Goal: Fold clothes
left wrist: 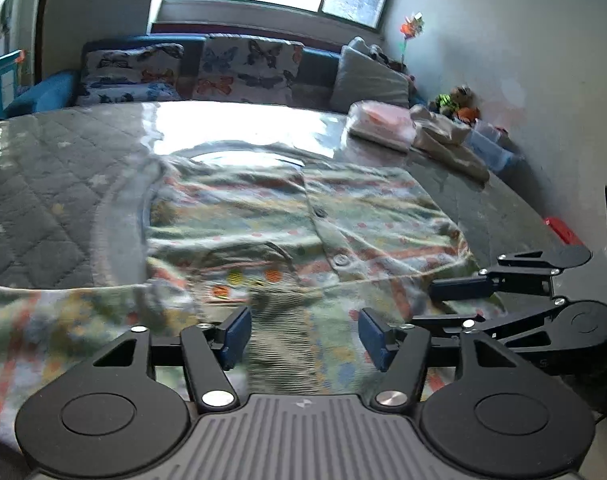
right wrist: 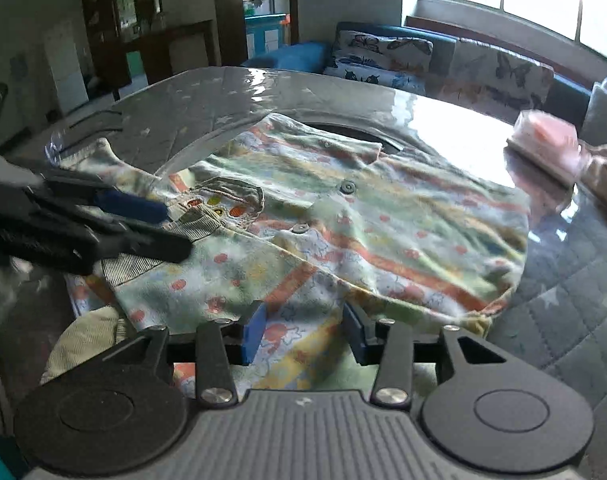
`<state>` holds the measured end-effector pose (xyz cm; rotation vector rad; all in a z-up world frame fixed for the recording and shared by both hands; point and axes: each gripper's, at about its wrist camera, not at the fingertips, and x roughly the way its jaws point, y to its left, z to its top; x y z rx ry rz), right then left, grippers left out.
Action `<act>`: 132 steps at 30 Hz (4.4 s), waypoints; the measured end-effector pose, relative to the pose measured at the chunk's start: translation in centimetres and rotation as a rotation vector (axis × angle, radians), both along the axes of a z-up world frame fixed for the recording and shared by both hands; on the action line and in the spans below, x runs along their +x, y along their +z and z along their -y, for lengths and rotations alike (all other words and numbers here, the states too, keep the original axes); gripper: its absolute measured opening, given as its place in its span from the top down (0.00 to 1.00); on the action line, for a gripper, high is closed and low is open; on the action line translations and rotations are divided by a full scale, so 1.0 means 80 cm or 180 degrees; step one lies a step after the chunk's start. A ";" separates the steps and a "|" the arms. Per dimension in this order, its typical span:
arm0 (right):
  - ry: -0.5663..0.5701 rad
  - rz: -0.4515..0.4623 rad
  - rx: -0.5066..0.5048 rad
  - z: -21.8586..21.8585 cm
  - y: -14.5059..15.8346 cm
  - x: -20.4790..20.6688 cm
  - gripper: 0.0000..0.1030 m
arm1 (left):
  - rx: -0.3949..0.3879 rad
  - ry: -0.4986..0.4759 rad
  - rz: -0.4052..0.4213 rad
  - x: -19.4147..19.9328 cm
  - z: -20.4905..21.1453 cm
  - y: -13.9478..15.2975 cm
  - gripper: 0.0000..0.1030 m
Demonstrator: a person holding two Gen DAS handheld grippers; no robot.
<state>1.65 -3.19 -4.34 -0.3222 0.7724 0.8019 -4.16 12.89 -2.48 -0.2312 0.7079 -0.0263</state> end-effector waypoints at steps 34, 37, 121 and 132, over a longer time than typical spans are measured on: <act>0.0384 0.0164 0.0123 -0.039 0.019 -0.047 0.53 | 0.0196 0.2582 -0.0184 -0.107 -0.249 -0.023 0.50; 0.0364 0.0166 0.0125 -0.034 0.018 -0.049 0.53 | 0.0199 0.2586 -0.0165 -0.104 -0.254 -0.024 0.74; -0.0606 -0.0316 0.0621 0.086 0.041 -0.037 0.96 | -0.0222 0.0248 -0.0290 -0.054 -0.061 -0.007 0.96; -0.0532 -0.0087 0.0403 0.081 0.035 -0.028 0.90 | -0.0057 0.0150 -0.0152 -0.040 -0.061 0.023 0.86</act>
